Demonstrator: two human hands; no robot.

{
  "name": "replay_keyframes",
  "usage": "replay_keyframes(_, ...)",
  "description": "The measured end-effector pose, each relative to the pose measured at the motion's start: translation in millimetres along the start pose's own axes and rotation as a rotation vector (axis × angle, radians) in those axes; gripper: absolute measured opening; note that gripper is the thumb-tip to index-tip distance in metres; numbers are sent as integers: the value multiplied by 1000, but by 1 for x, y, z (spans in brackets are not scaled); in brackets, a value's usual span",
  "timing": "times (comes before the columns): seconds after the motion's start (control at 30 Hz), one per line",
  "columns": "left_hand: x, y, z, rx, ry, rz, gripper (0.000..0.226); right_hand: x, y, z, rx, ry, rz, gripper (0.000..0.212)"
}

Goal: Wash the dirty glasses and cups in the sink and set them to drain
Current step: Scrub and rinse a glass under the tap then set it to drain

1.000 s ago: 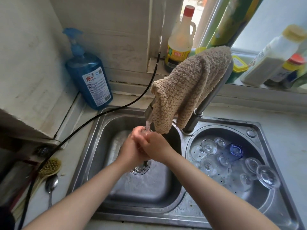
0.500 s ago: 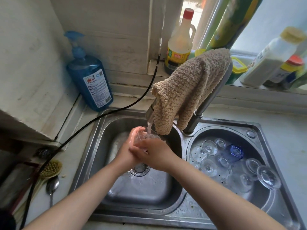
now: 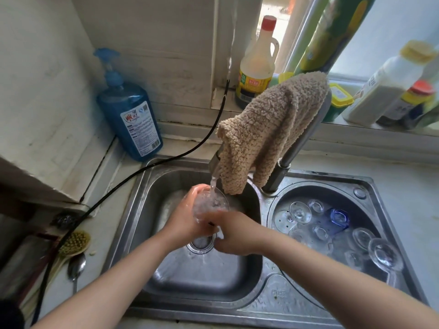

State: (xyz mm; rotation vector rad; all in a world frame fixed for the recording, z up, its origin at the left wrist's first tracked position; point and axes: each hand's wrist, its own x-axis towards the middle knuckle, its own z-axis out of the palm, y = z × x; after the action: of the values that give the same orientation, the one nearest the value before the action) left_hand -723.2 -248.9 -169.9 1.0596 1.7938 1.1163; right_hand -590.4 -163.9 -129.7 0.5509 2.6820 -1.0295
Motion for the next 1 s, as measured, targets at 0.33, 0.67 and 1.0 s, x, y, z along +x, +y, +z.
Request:
replay_keyframes(0.33,-3,2,-1,17,-44,-2,87,5,43,-6,-672,155,-346,60)
replay_keyframes(0.67,3,3,-1,64,-1,2,89,-3,-10,5,500,54,79,65)
replay_keyframes(1.0,0,2,-7,-141,-197,-239,106,-1,31,-27,31,19,-94,14)
